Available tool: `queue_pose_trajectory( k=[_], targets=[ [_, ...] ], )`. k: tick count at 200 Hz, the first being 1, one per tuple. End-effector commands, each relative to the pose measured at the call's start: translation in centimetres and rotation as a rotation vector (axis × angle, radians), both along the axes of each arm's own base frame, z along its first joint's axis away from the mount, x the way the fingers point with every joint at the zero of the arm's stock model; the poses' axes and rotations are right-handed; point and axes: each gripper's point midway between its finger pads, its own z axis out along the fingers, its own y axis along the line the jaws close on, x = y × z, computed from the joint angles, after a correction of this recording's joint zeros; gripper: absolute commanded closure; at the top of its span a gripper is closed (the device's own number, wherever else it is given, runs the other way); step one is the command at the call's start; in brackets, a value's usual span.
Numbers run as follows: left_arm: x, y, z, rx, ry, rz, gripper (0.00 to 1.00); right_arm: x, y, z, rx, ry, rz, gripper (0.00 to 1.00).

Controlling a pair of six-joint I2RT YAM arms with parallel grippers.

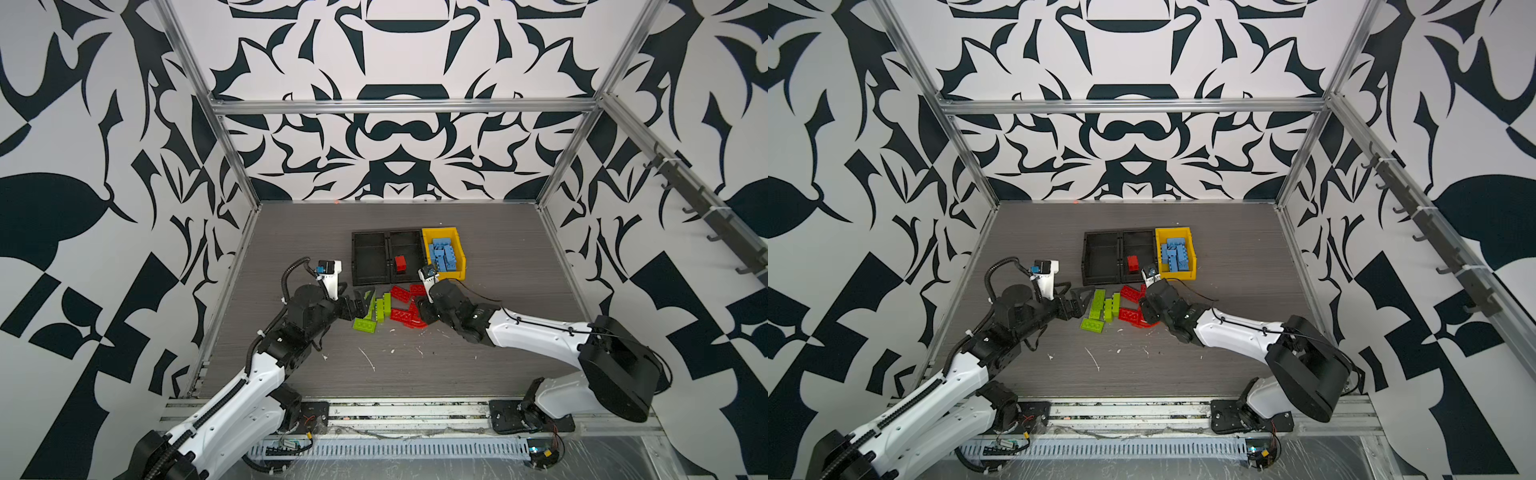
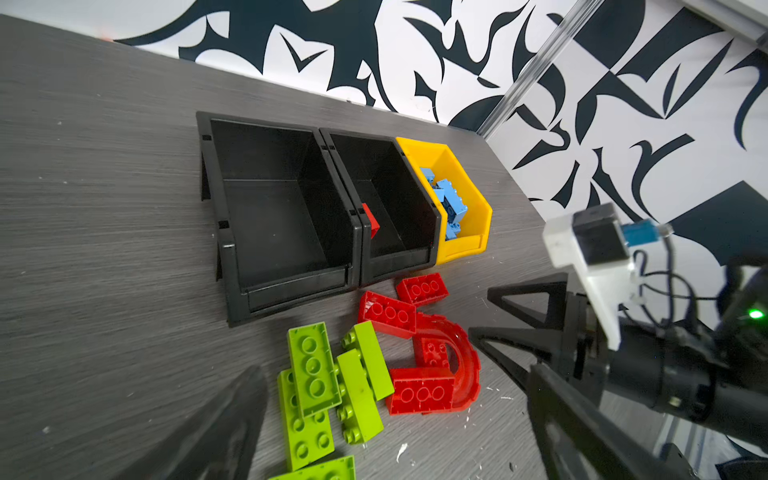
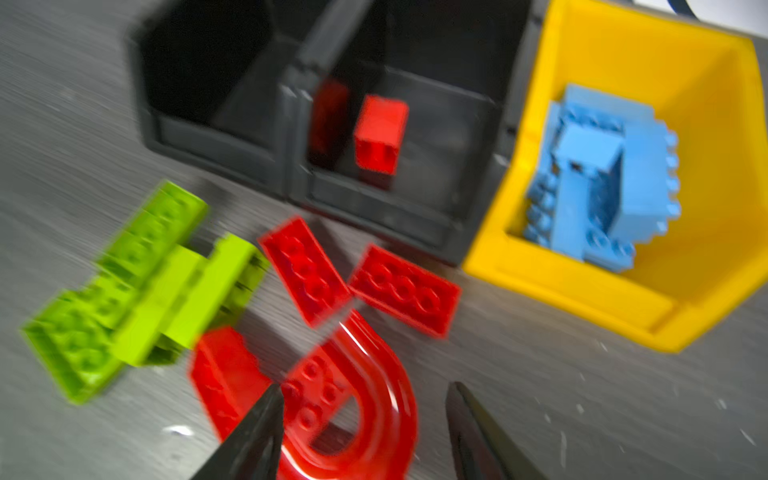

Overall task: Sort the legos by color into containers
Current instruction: 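Move the right gripper back over the red curved arch piece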

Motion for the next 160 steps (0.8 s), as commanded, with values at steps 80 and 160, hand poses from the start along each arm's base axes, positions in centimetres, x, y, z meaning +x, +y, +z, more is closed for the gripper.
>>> queue_pose_trajectory(
  k=[80,160],
  targets=[
    [0.3,-0.2,-0.8,0.008,0.019,-0.007,0.00,1.7,1.3,-1.1,0.055,0.009,-0.015,0.32],
    [0.2,-0.1,-0.6,0.004,0.009,-0.005,0.00,2.6,0.1,-3.8,0.022,0.063,-0.047,0.31]
  ],
)
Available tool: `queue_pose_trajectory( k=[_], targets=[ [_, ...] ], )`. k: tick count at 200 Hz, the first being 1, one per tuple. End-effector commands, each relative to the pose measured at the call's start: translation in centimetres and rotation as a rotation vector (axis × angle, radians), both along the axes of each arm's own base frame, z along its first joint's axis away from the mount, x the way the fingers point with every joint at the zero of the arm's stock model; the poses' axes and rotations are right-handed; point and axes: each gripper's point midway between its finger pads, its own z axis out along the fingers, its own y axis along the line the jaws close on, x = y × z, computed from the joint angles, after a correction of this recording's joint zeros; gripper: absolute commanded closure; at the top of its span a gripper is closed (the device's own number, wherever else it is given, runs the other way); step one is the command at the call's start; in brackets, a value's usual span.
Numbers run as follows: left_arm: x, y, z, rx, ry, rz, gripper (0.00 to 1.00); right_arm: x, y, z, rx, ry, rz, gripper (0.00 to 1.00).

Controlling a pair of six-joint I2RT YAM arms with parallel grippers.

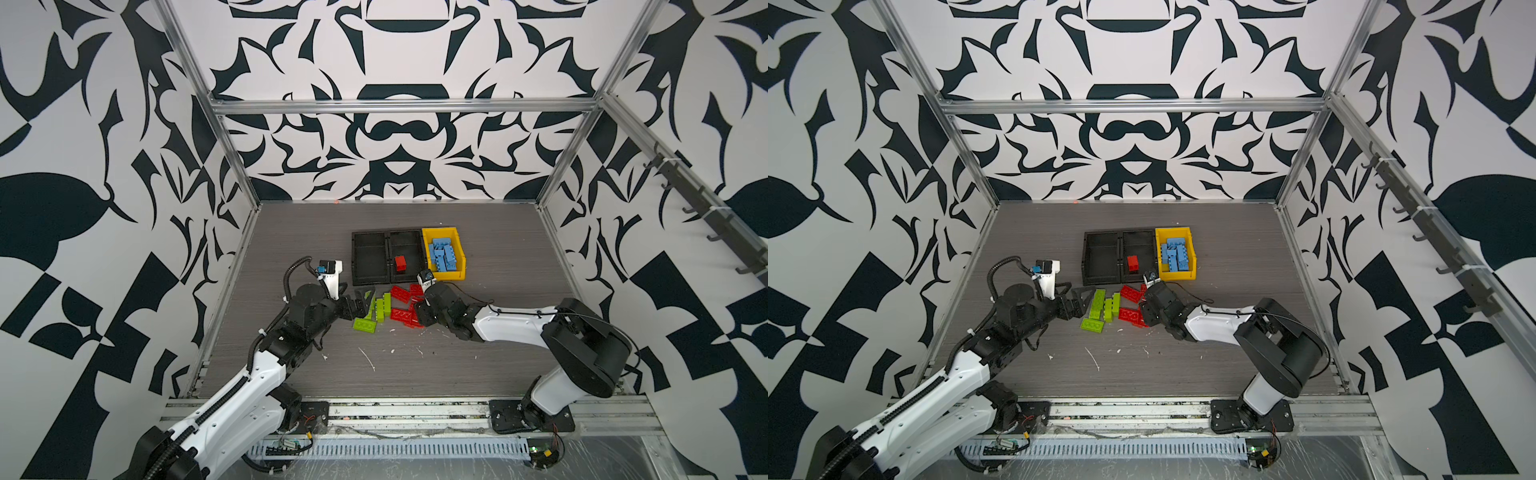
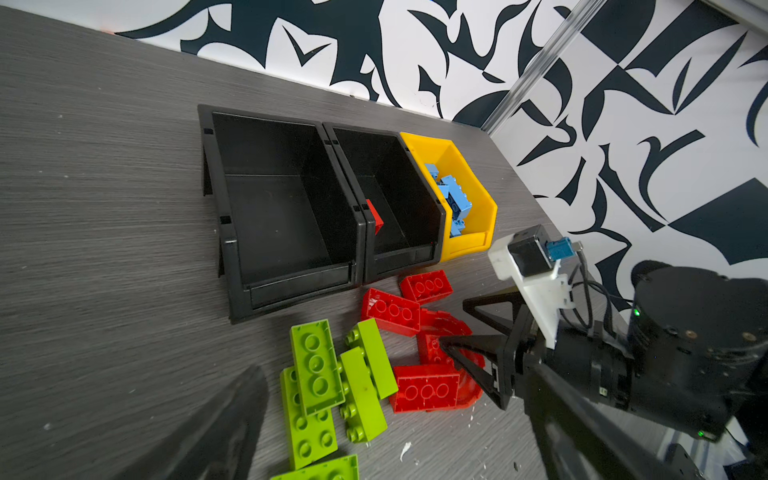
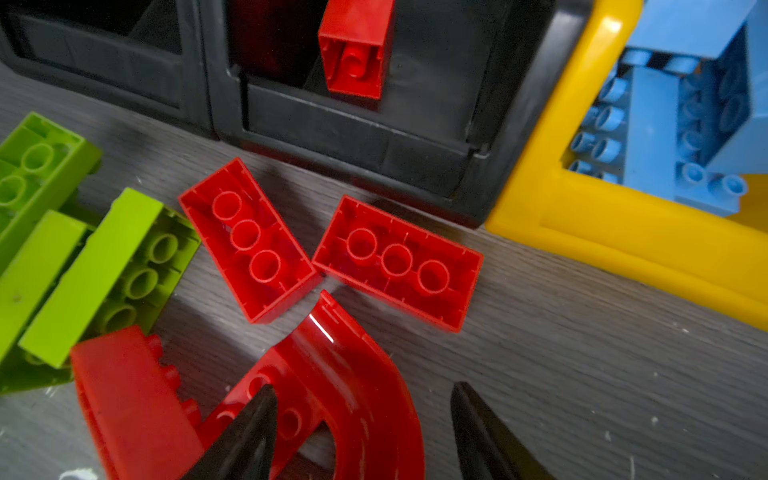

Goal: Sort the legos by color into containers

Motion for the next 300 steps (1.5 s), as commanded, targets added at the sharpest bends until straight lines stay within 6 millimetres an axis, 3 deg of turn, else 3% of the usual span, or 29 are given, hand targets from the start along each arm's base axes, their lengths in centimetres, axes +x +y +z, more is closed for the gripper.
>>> queue_pose_trajectory(
  k=[1,43,135,163,196,243,300],
  targets=[
    [-0.1,0.0,0.3,-0.011,-0.015,-0.003,0.00,1.0,0.0,0.9,0.034,-0.022,-0.021,0.31],
    [-0.1,0.0,0.4,-0.014,-0.016,-0.005,0.00,0.5,-1.5,0.2,0.066,0.013,-0.039,0.31],
    [-0.1,-0.1,0.2,-0.013,-0.010,-0.008,0.00,-1.4,-6.4,3.1,0.062,-0.050,-0.153,0.30],
    [0.0,0.0,0.2,-0.013,-0.010,-0.006,0.00,-2.1,-4.2,3.6,0.127,-0.023,-0.057,0.28],
    [0.0,-0.1,0.1,-0.011,-0.007,-0.006,0.00,-2.3,-1.6,3.2,0.038,-0.027,0.044,0.25],
    [-0.1,0.0,0.2,-0.010,-0.010,-0.005,0.00,-0.5,0.3,3.9,-0.013,-0.078,0.069,0.25],
    [-0.1,0.0,0.3,-0.014,-0.013,-0.004,0.00,0.2,1.7,2.5,-0.032,-0.060,0.114,0.26]
  ],
)
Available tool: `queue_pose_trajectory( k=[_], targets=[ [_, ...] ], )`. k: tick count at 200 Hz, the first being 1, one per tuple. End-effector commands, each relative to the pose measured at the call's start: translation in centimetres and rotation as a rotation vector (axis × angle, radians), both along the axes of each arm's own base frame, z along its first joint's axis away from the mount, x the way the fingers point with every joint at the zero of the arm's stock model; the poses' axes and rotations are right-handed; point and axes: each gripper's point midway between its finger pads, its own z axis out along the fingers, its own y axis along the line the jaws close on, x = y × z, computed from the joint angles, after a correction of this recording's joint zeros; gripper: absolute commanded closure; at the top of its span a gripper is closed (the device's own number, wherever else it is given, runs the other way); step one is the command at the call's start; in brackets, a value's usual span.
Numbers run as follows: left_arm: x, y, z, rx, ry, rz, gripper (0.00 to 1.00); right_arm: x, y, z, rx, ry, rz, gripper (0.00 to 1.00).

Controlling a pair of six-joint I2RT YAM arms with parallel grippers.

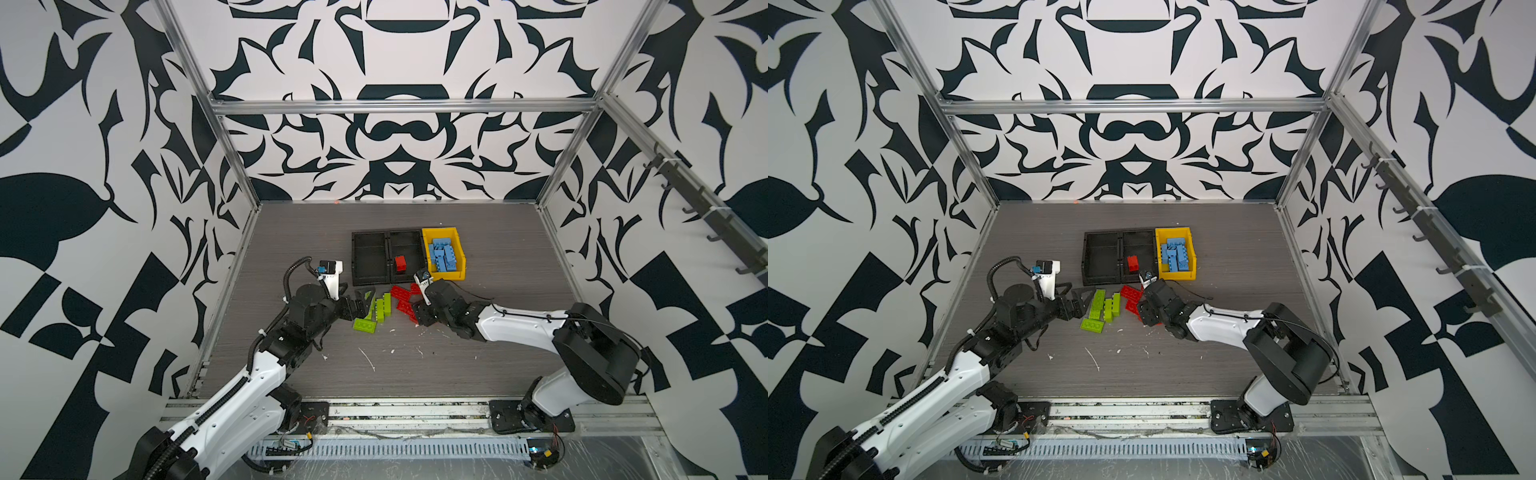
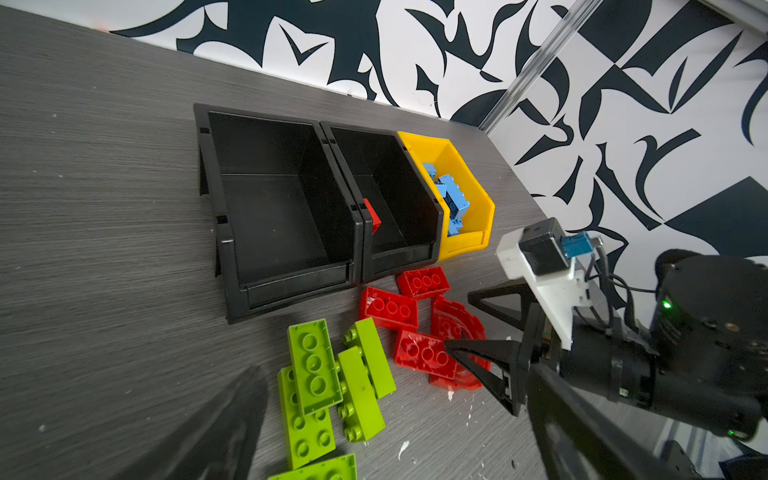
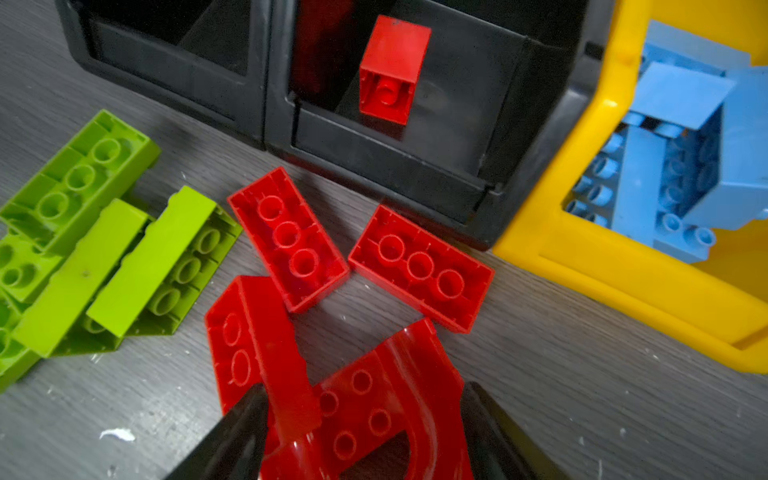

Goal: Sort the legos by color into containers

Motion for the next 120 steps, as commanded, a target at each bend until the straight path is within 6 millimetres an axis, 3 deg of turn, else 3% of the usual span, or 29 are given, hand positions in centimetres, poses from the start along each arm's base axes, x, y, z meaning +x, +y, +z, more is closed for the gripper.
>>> queue_pose_trajectory(
  k=[1,75,120],
  targets=[
    [0.0,0.1,0.3,-0.011,-0.014,0.003,0.00,0.7,0.6,0.7,0.005,-0.026,0.016,0.26],
    [0.0,0.0,0.1,-0.009,-0.009,-0.001,0.00,0.4,-2.8,-1.8,0.013,0.048,-0.080,0.27],
    [0.0,0.0,0.0,-0.010,-0.005,-0.002,0.00,-1.1,-5.2,-2.9,0.061,0.093,-0.154,0.27]
  ],
)
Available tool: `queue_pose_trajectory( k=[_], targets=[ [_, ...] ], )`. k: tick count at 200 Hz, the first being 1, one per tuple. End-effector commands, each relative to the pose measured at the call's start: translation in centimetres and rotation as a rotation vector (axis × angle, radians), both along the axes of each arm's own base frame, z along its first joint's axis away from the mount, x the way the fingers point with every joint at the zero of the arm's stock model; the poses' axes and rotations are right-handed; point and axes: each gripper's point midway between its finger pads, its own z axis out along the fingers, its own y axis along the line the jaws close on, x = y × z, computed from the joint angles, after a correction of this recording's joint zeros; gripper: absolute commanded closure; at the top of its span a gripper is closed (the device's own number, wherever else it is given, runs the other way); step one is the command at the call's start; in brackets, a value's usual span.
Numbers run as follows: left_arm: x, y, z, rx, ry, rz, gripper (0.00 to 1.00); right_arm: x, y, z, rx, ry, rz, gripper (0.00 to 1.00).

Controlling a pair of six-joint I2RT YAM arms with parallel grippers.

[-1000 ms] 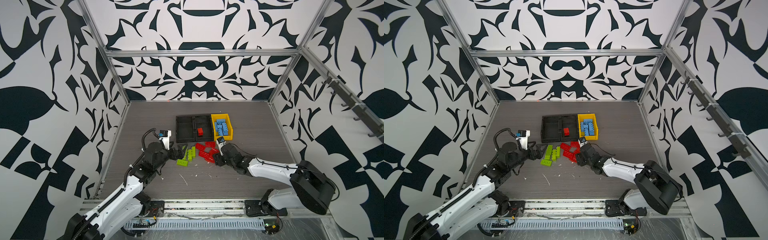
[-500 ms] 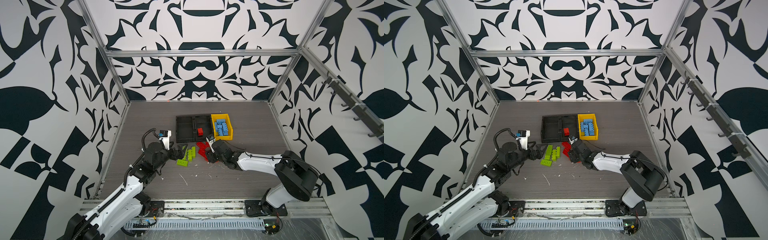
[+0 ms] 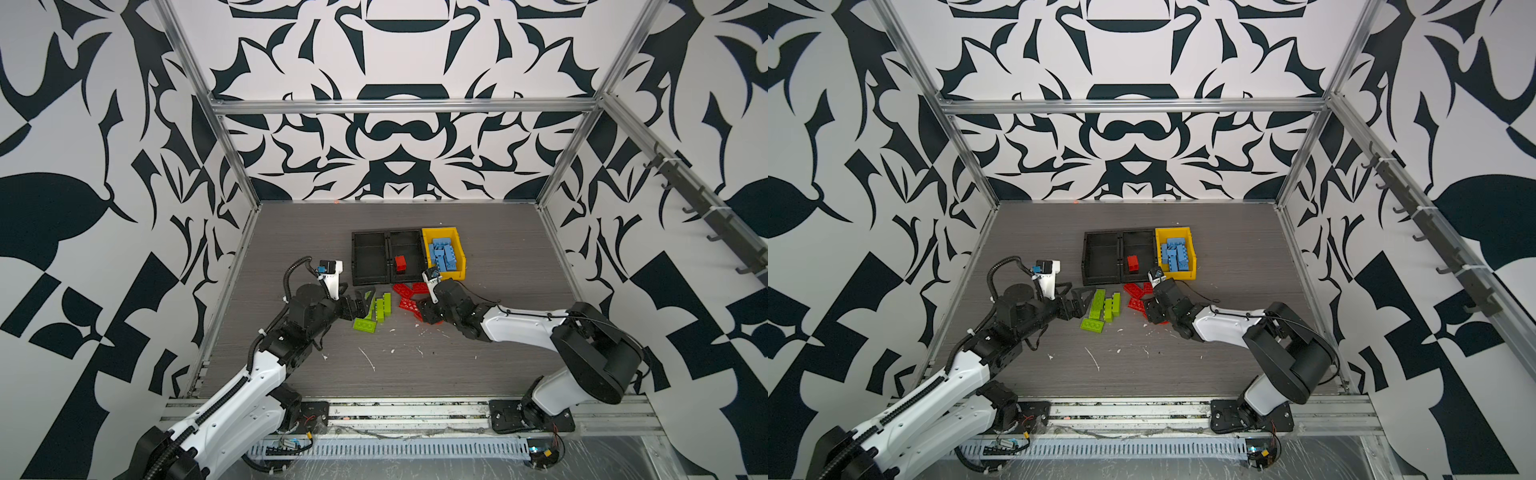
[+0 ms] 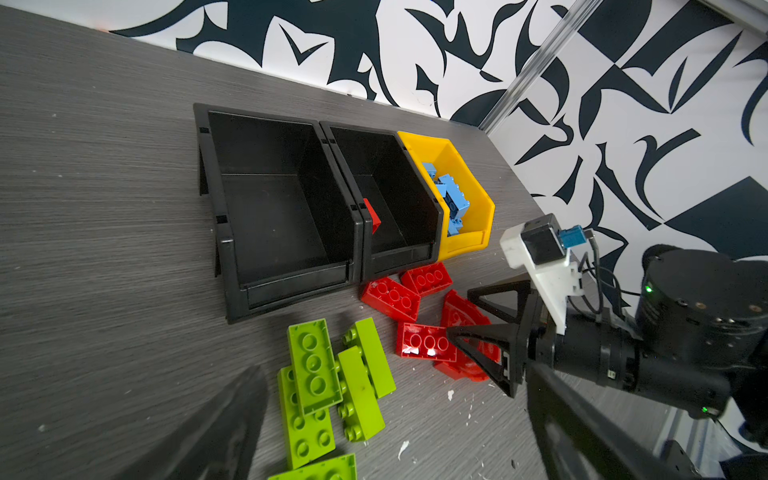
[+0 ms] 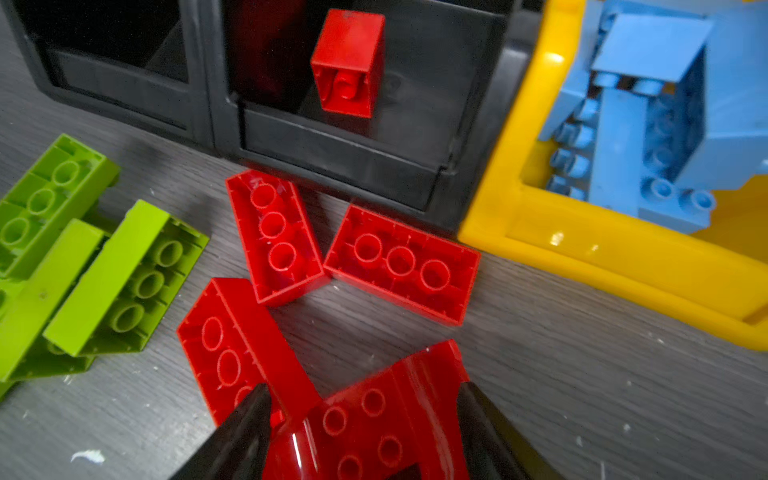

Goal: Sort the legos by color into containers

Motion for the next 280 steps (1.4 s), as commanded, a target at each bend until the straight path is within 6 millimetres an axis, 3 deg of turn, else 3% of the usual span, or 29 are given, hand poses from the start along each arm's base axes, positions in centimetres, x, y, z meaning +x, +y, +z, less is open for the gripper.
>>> queue_pose_trajectory(
  k=[1,32,94,126,152,209,252,280],
  targets=[
    [0.0,0.0,0.1,-0.010,-0.007,-0.001,0.00,-1.7,-2.7,-2.1,-0.029,0.076,-0.062,0.27],
    [0.1,0.0,0.0,-0.008,-0.004,-0.002,0.00,-2.6,-3.7,-1.9,-0.005,0.080,-0.089,0.27],
    [0.0,0.0,0.1,-0.012,-0.007,-0.002,0.00,-3.0,-5.6,2.6,0.010,0.013,-0.153,0.28],
    [0.0,-0.1,0.0,-0.012,-0.004,-0.002,0.00,-3.0,-6.4,3.9,-0.004,0.002,-0.192,0.29],
    [0.1,-0.1,0.1,-0.012,-0.005,-0.005,0.00,-2.8,-7.2,3.5,-0.058,0.022,-0.235,0.29],
    [0.1,-0.1,-0.1,-0.010,-0.002,-0.004,0.00,-1.1,-4.9,2.2,-0.068,0.059,-0.198,0.31],
    [0.1,-0.1,-0.1,-0.011,-0.001,-0.005,0.00,-0.1,-3.7,0.1,-0.110,0.106,-0.181,0.31],
    [0.0,-0.2,-0.1,-0.012,-0.001,-0.007,0.00,-0.2,-4.9,-0.3,-0.146,0.100,-0.205,0.32]
  ],
)
